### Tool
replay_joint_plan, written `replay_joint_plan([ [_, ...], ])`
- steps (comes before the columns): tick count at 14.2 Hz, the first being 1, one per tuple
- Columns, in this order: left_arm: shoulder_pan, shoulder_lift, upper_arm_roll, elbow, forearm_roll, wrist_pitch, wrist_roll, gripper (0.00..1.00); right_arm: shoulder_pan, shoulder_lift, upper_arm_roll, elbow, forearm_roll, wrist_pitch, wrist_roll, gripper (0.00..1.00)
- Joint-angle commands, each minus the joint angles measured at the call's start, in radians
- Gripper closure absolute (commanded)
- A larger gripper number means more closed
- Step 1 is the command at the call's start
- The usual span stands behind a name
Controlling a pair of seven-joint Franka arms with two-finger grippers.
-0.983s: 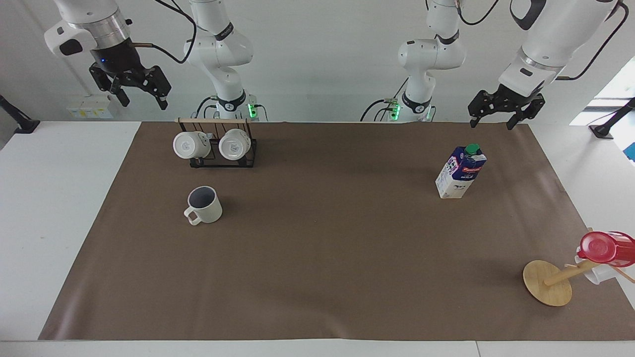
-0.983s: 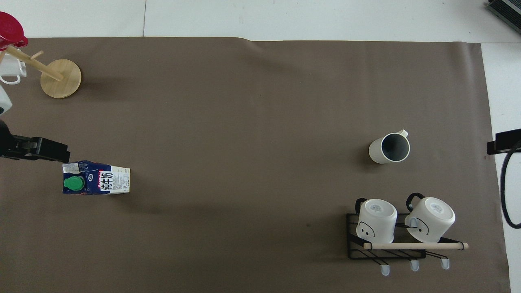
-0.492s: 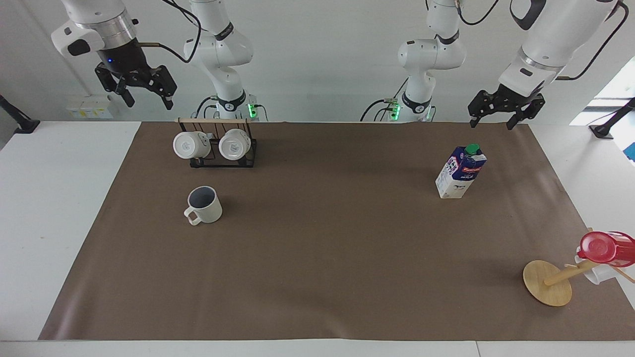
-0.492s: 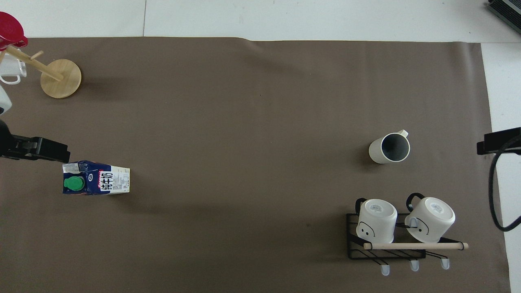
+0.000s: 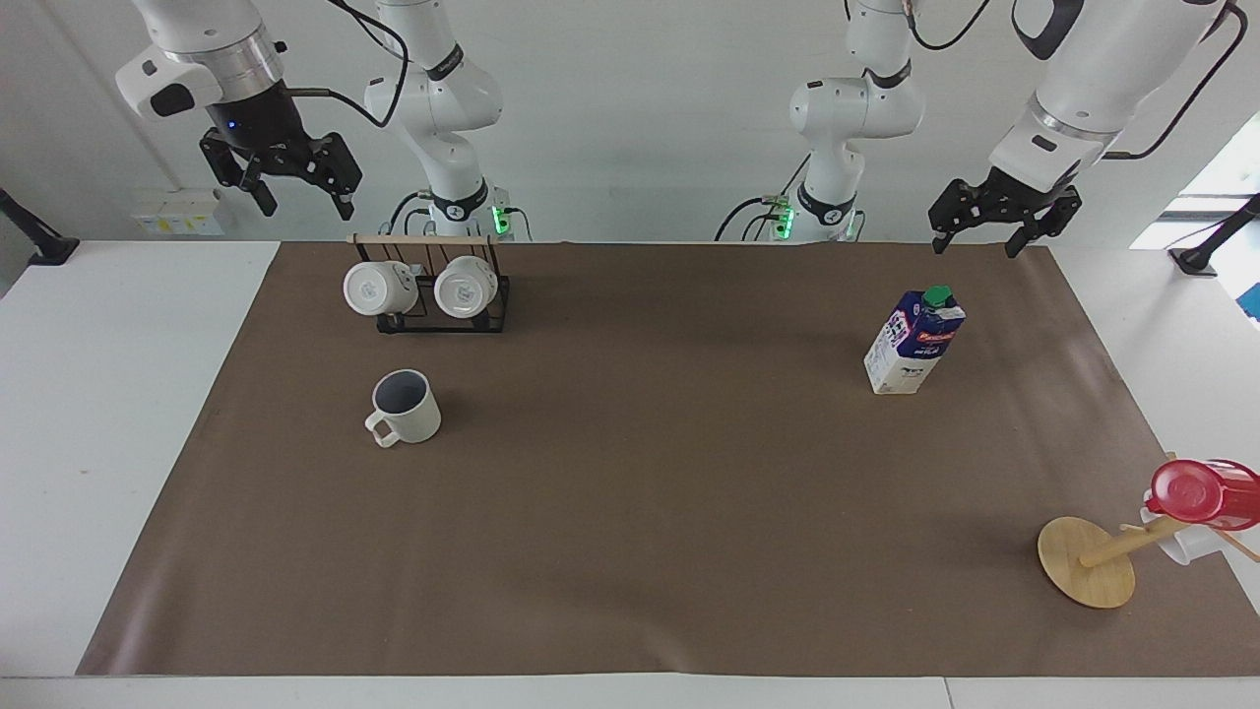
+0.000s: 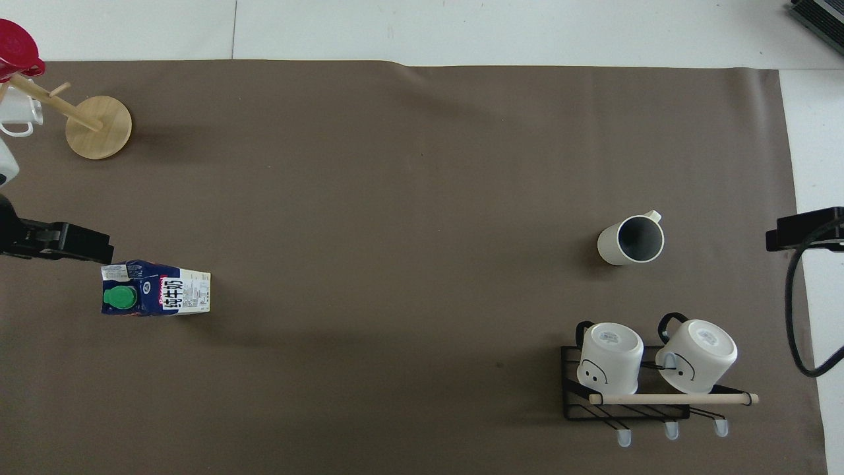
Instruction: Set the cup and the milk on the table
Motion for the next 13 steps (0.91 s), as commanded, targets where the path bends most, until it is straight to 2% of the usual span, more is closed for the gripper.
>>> replay_joint_plan([
  [1,0.004,-0.01,0.001,-0.004,-0.012,-0.002,0.009,0.0,-0.008,-0.009,0.002,-0.018,0.008,0.022,0.005,0.0],
  [6,0.004,-0.01,0.001,-0.004,-0.012,-0.001,0.009,0.0,-0.002,-0.002,0.002,-0.027,0.008,0.029,0.016,0.0],
  [13,0.004,-0.01,0.001,-0.004,-0.012,-0.001,0.009,0.0,0.032,0.013,0.004,-0.095,0.008,0.158,0.043,0.0],
])
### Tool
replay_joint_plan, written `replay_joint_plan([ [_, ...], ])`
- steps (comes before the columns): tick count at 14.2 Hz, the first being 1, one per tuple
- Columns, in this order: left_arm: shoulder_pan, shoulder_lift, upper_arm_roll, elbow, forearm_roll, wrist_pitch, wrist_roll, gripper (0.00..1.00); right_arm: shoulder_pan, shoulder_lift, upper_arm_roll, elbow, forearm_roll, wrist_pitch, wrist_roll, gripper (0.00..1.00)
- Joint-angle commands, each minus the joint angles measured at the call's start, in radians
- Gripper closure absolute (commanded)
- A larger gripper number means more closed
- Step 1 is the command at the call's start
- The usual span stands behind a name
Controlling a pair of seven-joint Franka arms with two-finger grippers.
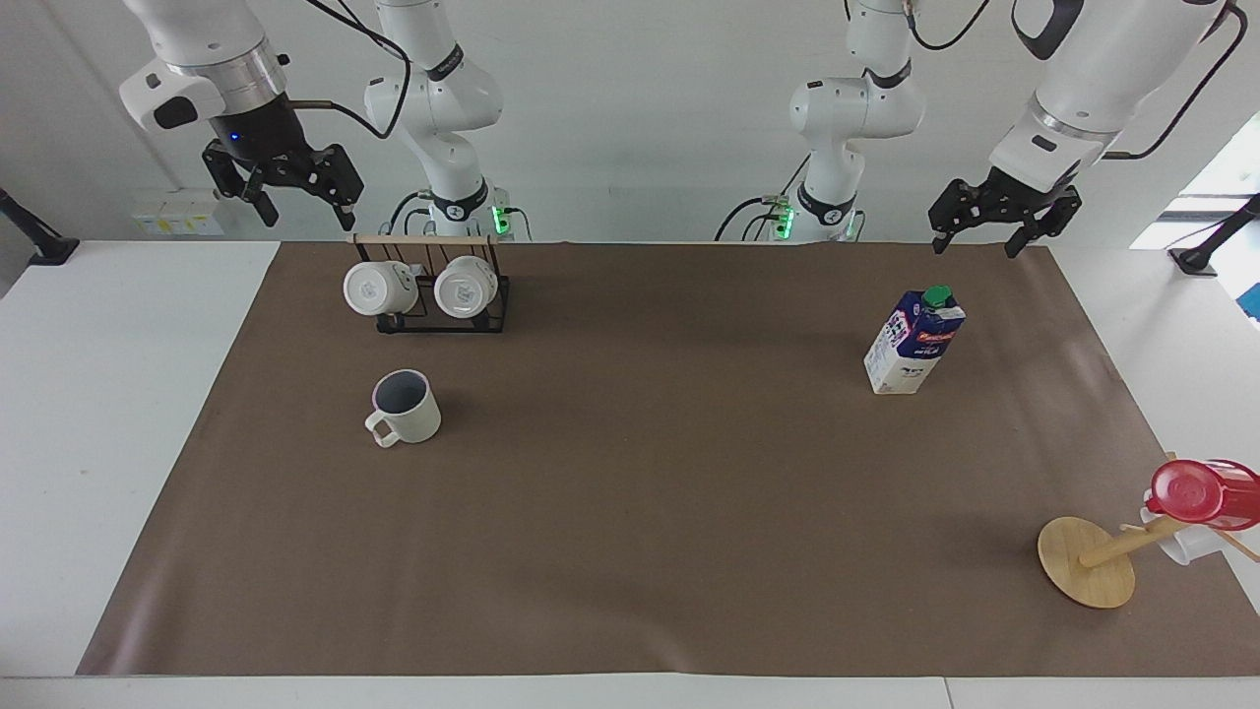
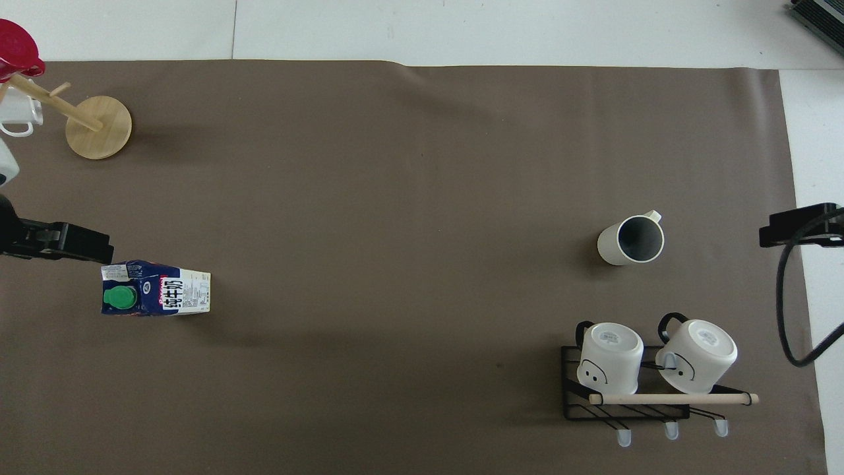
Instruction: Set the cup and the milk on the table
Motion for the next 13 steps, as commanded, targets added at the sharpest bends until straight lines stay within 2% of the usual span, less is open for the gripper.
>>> replay_joint_plan([
  [1,0.004,-0.01,0.001,-0.004,-0.012,-0.001,0.009,0.0,0.027,0.001,0.001,-0.044,0.008,0.06,0.044,0.0],
  [13,0.004,-0.01,0.003,-0.004,-0.012,-0.001,0.009,0.0,0.131,0.187,0.001,-0.051,0.005,0.258,0.236,0.0],
])
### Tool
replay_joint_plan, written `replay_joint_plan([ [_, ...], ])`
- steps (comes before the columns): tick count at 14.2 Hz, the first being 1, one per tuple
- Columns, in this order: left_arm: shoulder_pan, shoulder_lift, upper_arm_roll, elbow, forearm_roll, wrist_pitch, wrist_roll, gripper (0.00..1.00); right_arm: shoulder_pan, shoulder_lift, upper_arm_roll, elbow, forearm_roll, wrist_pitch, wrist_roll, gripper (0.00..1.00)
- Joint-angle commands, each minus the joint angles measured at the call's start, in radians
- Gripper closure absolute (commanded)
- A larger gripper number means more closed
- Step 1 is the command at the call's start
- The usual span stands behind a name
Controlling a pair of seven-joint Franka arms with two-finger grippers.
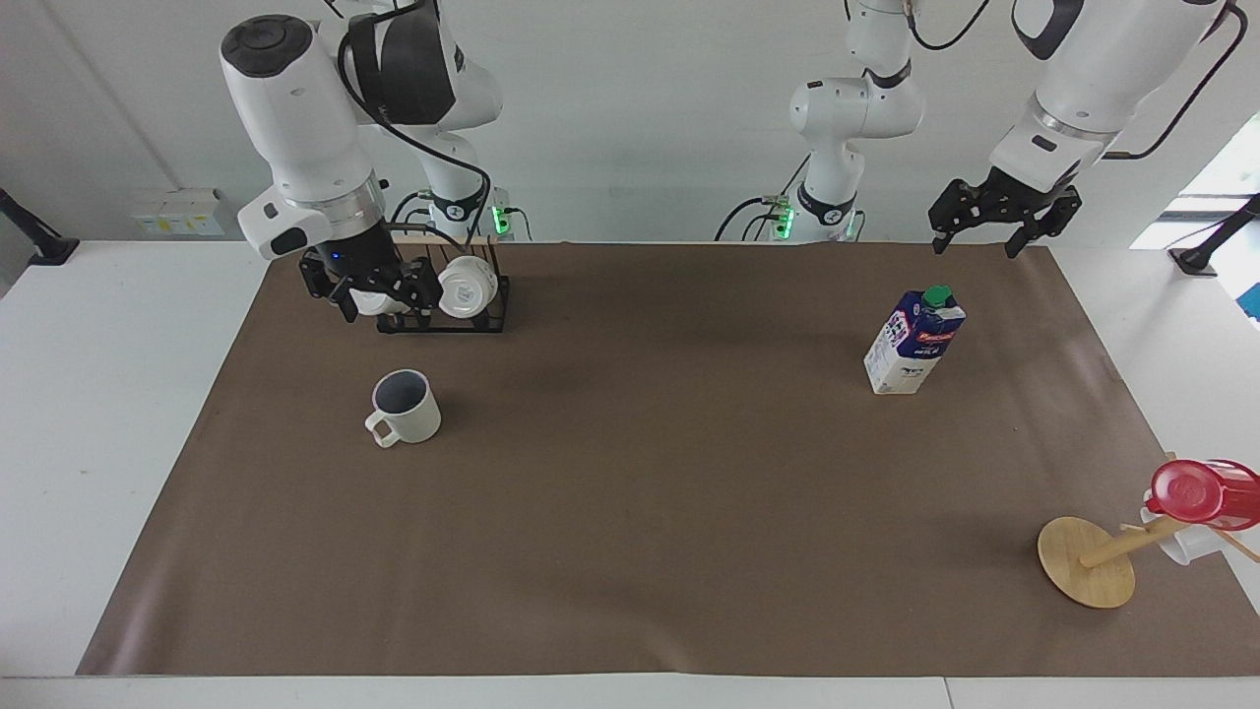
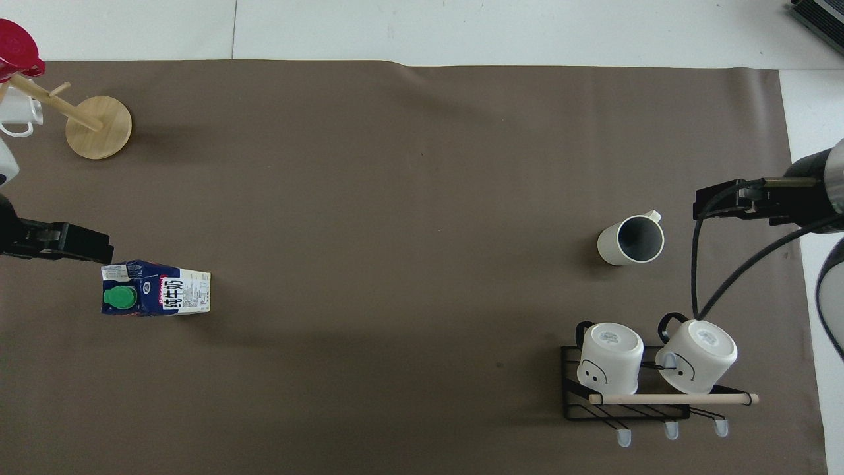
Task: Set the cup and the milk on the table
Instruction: 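Reach the right gripper down to the black-inside white mug and grasp it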
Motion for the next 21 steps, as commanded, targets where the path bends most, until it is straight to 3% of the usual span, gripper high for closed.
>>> replay_joint_plan([
  [1,0.004,-0.01,0.003,-0.004,-0.012,-0.001,0.009,0.0,0.017,0.04,-0.001,-0.006,0.005,0.057,0.048,0.0],
  [5,0.004,-0.012,0.001,-0.006,-0.012,-0.001,0.009,0.0,0.028,0.087,-0.001,-0.023,0.005,0.138,0.071,0.0],
  [8,0.004,-0.01,0.003,-0.004,-0.012,-0.002,0.009,0.0,0.012,0.091,-0.001,-0.087,0.005,0.227,0.061,0.0],
  [13,0.004,-0.01,0.001,-0.004,-0.012,-0.001,0.011,0.0,0.0,0.051,-0.003,-0.255,0.007,0.238,0.071,0.0],
  [16,0.004,-0.012,0.003,-0.006,-0.012,-0.001,0.009,0.0,-0.034,0.029,-0.003,-0.353,0.007,0.34,0.065,0.0],
  [21,0.004,-0.01,0.001,-0.004,-0.012,-0.001,0.009,0.0,-0.034,0.051,-0.003,-0.393,0.007,0.388,0.064,0.0],
])
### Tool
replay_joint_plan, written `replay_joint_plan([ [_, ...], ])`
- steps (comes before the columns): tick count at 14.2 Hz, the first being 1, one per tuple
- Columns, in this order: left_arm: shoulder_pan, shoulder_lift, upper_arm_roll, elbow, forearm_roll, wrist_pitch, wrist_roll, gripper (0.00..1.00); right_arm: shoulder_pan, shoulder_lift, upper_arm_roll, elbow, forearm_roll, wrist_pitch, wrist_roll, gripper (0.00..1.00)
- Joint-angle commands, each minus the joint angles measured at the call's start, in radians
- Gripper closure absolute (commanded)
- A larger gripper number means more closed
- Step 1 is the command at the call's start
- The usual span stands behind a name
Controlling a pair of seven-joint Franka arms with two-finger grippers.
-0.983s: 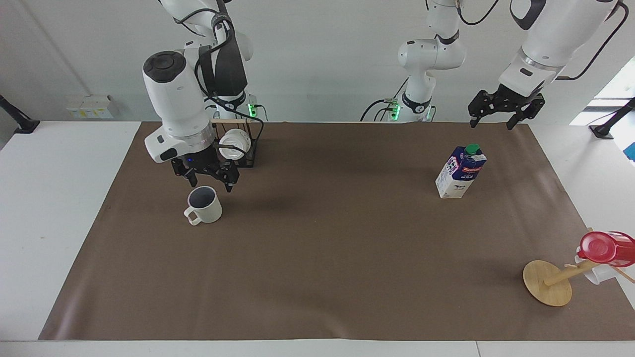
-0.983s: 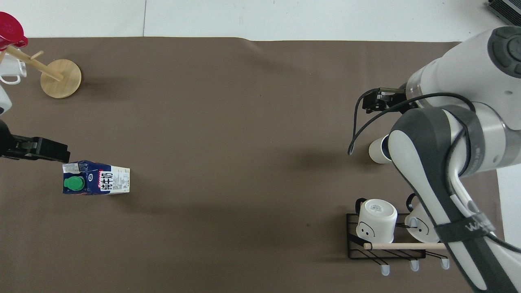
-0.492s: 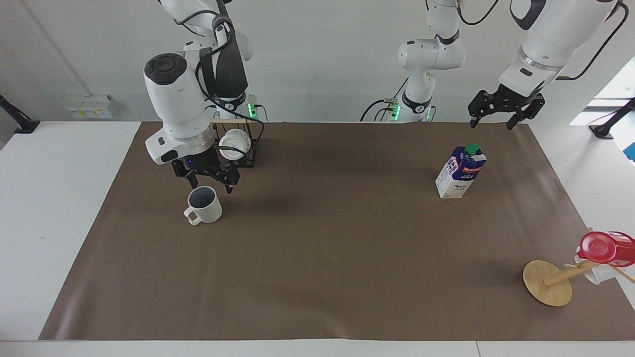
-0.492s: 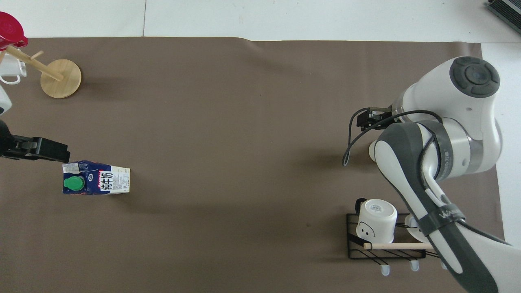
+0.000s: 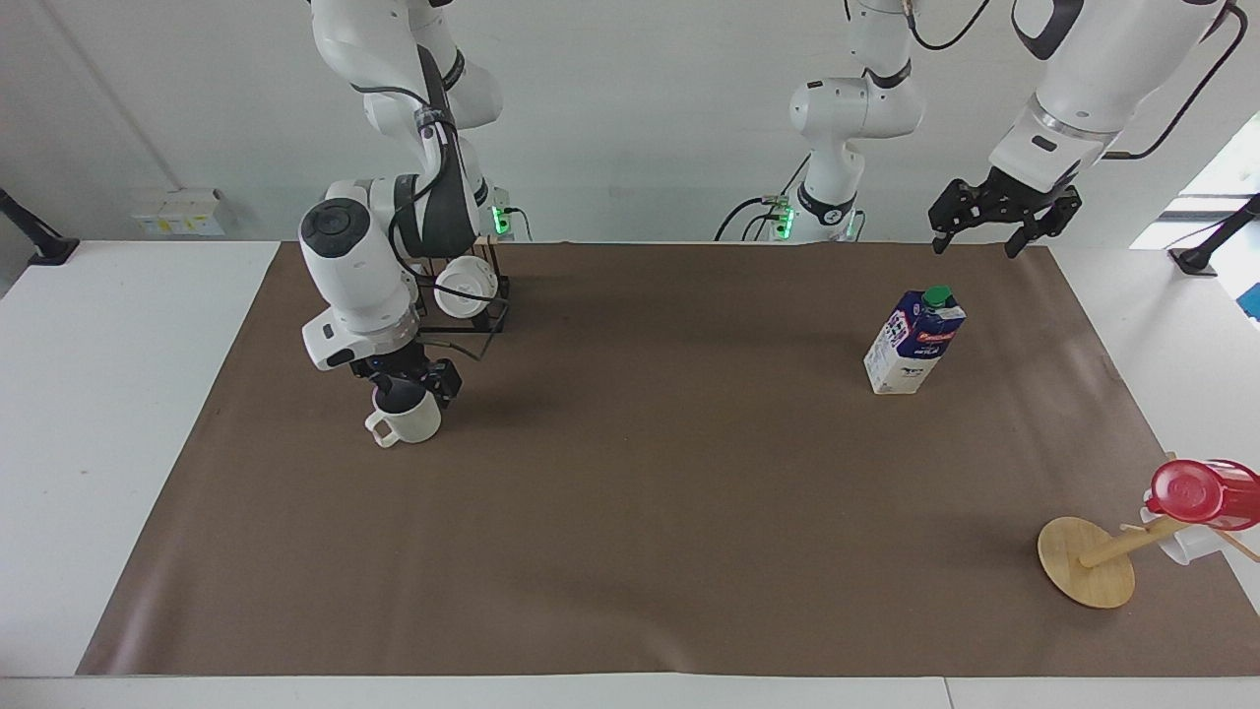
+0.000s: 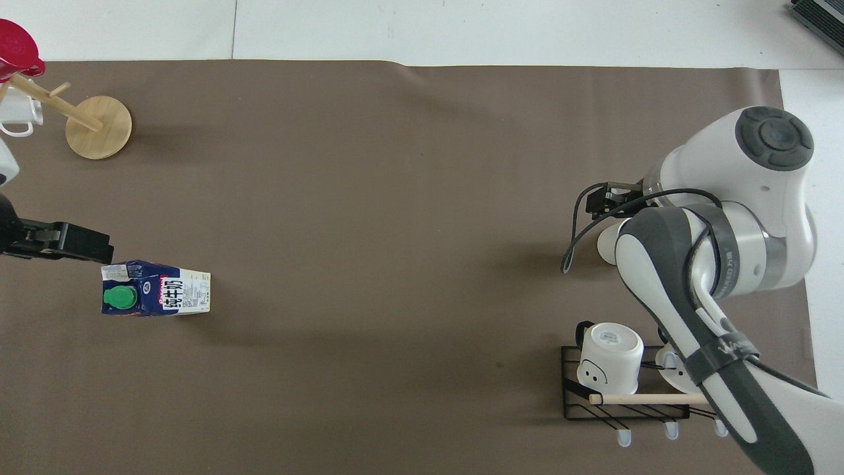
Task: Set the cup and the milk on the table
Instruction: 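Reach the right gripper down to the black-inside white mug and grasp it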
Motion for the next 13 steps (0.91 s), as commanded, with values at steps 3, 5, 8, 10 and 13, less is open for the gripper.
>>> replay_joint_plan([
  [3,0.004,-0.01,0.003,-0.004,-0.012,-0.001,0.009,0.0,-0.02,-0.004,0.006,-0.051,0.006,0.045,0.016,0.0],
  [5,0.004,-0.01,0.001,-0.004,-0.012,-0.001,0.011,0.0,-0.022,0.025,0.006,-0.051,0.006,0.088,0.023,0.0],
  [8,0.004,-0.01,0.003,-0.004,-0.012,-0.001,0.011,0.0,-0.023,0.044,0.006,-0.051,0.008,0.117,0.024,0.0],
  [10,0.004,-0.01,0.003,-0.004,-0.012,-0.001,0.009,0.0,-0.023,0.044,0.006,-0.051,0.008,0.116,0.035,0.28],
  [13,0.004,-0.012,0.001,-0.004,-0.012,-0.002,0.011,0.0,-0.022,0.044,0.006,-0.049,0.008,0.113,0.055,0.76],
])
